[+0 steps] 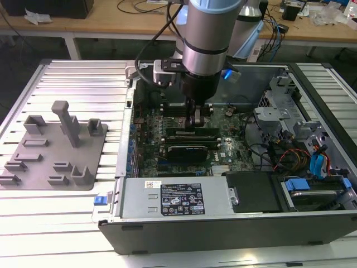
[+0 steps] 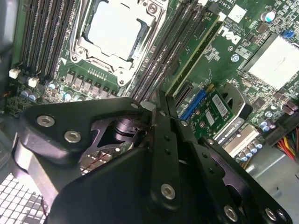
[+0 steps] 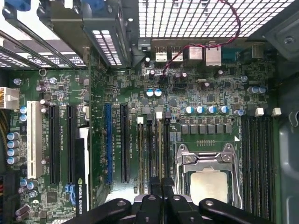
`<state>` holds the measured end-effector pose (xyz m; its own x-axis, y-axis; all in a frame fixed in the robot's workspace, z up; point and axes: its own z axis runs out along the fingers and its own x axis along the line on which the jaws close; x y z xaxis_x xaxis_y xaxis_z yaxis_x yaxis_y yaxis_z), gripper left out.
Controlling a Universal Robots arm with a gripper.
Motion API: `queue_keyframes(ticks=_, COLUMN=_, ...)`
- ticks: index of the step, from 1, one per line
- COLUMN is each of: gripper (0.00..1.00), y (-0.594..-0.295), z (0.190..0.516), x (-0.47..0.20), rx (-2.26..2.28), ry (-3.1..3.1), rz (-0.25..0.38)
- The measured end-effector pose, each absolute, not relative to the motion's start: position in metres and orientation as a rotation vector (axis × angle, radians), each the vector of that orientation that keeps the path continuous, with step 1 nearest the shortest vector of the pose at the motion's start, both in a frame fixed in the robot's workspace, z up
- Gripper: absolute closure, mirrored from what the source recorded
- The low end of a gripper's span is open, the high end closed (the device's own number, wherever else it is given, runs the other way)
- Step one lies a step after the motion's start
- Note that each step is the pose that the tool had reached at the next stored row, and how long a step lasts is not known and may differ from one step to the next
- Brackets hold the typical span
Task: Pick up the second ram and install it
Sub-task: 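Insert the second ram into the second slot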
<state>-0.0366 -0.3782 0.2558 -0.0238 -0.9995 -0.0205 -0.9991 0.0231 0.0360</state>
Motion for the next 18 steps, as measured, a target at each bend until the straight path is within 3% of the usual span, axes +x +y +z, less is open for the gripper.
queue_keyframes(ticks=18, gripper=0.91, y=-0.376, z=0.241, x=-0.035, rx=2.193, ry=-2.236, rz=-0.061)
